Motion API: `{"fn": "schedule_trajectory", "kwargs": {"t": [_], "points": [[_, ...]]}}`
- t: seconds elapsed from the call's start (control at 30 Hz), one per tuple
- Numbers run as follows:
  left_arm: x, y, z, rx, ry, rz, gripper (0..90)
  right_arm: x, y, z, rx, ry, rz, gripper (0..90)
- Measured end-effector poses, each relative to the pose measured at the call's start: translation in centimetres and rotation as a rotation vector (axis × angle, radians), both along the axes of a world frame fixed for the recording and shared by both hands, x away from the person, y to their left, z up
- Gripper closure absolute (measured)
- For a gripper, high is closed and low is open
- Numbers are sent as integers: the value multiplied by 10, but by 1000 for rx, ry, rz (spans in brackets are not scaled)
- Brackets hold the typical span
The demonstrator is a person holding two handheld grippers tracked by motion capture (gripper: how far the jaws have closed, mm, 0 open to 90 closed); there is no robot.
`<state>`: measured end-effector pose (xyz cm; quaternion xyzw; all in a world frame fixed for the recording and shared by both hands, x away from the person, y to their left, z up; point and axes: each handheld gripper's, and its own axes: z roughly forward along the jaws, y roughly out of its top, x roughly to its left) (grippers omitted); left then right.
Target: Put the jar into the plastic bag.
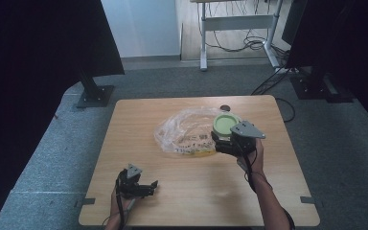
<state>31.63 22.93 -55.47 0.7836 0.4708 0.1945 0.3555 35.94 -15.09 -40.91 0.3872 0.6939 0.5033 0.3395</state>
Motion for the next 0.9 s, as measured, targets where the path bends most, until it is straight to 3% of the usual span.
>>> {"fn": "schedule_trajectory", "kwargs": {"t": [0.9], "points": [[0, 0, 0, 1, 4, -6, 34, 21, 20, 0, -12, 17, 10, 112]]}}
